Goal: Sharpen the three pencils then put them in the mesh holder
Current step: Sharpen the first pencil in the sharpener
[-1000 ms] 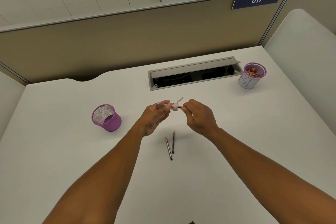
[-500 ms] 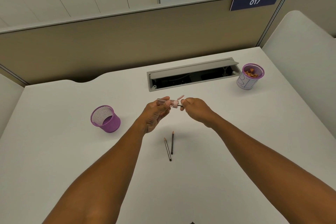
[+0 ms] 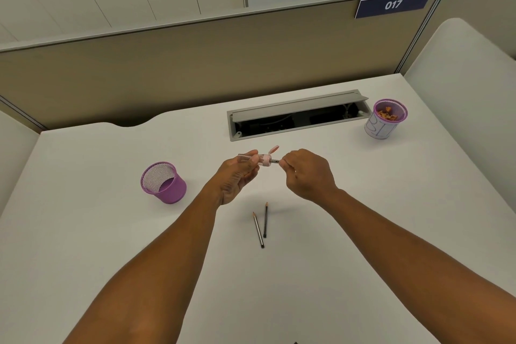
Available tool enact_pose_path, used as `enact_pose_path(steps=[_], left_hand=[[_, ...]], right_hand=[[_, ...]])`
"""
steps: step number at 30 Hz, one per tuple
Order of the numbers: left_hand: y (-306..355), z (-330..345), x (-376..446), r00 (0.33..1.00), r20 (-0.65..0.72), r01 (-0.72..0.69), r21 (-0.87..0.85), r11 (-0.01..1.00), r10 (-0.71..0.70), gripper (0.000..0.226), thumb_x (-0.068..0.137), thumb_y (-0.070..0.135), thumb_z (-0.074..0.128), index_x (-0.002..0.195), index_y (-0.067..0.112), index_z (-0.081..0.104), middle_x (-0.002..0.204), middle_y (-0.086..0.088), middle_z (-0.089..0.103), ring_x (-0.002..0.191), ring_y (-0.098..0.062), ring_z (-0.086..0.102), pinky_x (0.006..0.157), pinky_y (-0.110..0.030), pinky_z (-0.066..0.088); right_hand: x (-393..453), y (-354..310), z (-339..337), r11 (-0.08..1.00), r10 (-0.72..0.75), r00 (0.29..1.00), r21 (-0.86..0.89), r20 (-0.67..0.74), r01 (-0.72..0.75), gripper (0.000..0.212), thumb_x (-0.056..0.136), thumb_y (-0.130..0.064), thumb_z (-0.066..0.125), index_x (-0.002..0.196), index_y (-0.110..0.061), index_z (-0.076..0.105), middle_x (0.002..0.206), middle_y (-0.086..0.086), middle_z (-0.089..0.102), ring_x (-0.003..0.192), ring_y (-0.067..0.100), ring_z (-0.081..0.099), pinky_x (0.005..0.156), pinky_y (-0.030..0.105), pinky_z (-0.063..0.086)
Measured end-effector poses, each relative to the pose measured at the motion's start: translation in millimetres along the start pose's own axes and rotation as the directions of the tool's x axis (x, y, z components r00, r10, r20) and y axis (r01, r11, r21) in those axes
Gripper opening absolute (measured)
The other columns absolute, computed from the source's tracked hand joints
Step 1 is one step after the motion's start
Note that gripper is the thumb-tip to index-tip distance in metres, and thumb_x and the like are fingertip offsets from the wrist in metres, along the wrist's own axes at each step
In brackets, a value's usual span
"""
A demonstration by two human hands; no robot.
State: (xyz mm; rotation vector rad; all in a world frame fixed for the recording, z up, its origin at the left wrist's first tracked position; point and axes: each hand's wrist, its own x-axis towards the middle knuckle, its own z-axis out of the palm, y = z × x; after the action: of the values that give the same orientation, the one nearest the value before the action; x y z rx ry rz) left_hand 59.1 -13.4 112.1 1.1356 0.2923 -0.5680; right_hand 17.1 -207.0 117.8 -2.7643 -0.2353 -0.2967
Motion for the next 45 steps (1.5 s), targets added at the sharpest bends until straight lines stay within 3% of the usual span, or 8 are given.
enact_pose_path(steps=[4,8,15,21,28,32,36,45], left_hand=[[2,4,0,1.000,0.022,-0.005,0.033,0.999,0.004,0.019,0.091,0.008,0.065,0.111,0.010,0.067,0.103,-0.008,0.070,0.081,-0.013,0.063,0.085,-0.023,0.058],[1,5,0,1.000,0.022,-0.008,0.079,0.997,0.006,0.018,0.092,0.008,0.065,0.110,0.011,0.067,0.104,-0.008,0.069,0.084,-0.013,0.063,0.088,-0.024,0.057],[5,5,-4,1.000,0.003,-0.017,0.134,0.991,0.017,0.018,0.091,0.009,0.065,0.109,0.011,0.067,0.104,-0.008,0.068,0.089,-0.016,0.063,0.088,-0.026,0.057],[5,6,-7,1.000,0.003,-0.006,0.116,0.993,0.006,0.017,0.092,0.007,0.064,0.108,0.011,0.068,0.100,-0.007,0.070,0.085,-0.015,0.064,0.087,-0.025,0.057],[4,9,-14,0.999,0.031,0.006,0.101,0.995,-0.009,0.018,0.091,0.006,0.064,0.108,0.010,0.067,0.103,-0.010,0.068,0.083,-0.014,0.063,0.084,-0.023,0.058],[3,12,-22,0.999,0.047,-0.018,0.130,0.991,0.012,0.018,0.092,0.005,0.064,0.109,0.011,0.066,0.101,-0.007,0.070,0.084,-0.015,0.065,0.087,-0.024,0.057],[6,12,-32,0.999,0.043,-0.037,0.138,0.990,0.032,0.018,0.091,0.006,0.065,0.109,0.011,0.066,0.100,-0.006,0.070,0.087,-0.015,0.065,0.085,-0.023,0.058],[11,14,-58,0.997,0.017,-0.074,0.152,0.986,0.072,0.017,0.091,0.006,0.065,0.106,0.013,0.067,0.102,-0.008,0.069,0.089,-0.019,0.064,0.088,-0.027,0.056]], right_hand=[[10,-8,-12,0.946,0.231,0.942,0.170,0.244,-0.276,0.042,0.100,-0.033,0.039,0.062,-0.016,0.043,0.059,0.000,0.048,0.057,0.019,0.043,0.049,0.027,0.025],[17,-12,-27,0.682,0.369,0.760,0.399,0.535,-0.612,0.037,0.099,-0.034,0.039,0.076,-0.009,0.055,0.077,0.004,0.052,0.067,0.015,0.044,0.059,0.028,0.033],[-1,-4,-9,0.852,0.119,0.930,0.445,0.349,-0.276,0.015,0.100,-0.025,0.044,0.096,-0.012,0.050,0.082,0.000,0.052,0.067,0.013,0.044,0.060,0.026,0.035],[-6,-3,1,0.996,-0.011,1.000,0.084,0.000,0.011,0.019,0.095,-0.024,0.048,0.084,-0.014,0.059,0.078,-0.002,0.057,0.070,0.019,0.048,0.053,0.027,0.030],[-1,-14,-13,0.990,0.106,0.994,0.090,0.042,-0.109,0.028,0.096,-0.023,0.046,0.070,-0.016,0.051,0.061,0.000,0.053,0.055,0.019,0.042,0.046,0.025,0.020],[1,-26,-28,0.967,0.216,0.931,0.063,0.295,-0.245,0.029,0.101,-0.023,0.033,0.080,-0.017,0.052,0.071,0.004,0.053,0.067,0.023,0.048,0.054,0.029,0.030],[-1,-35,-42,0.761,0.334,0.807,0.367,0.487,-0.535,0.035,0.100,-0.027,0.033,0.084,-0.009,0.059,0.080,0.003,0.056,0.069,0.016,0.048,0.057,0.027,0.034],[-31,-32,-34,0.949,0.084,0.993,0.298,0.085,-0.106,0.016,0.098,-0.028,0.048,0.098,-0.014,0.055,0.091,-0.001,0.060,0.077,0.021,0.055,0.061,0.030,0.043]])
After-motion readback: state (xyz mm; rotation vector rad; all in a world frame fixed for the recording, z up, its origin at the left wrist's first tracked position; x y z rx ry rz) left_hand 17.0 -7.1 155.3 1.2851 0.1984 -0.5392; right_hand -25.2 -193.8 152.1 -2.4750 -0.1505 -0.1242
